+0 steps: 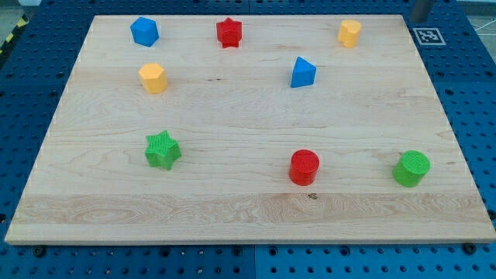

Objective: Move your arm towards yellow heart

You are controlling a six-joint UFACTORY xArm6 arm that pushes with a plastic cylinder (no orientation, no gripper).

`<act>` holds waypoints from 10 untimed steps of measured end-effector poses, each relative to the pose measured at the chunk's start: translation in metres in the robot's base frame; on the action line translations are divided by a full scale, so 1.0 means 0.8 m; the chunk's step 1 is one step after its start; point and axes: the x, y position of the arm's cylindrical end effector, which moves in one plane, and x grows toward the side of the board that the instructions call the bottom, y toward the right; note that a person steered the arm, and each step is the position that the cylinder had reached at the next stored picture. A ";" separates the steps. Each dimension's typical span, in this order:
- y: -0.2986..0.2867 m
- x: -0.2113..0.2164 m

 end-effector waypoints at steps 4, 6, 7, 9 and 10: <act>0.002 0.001; 0.010 0.017; 0.011 0.008; 0.031 0.012; 0.031 0.013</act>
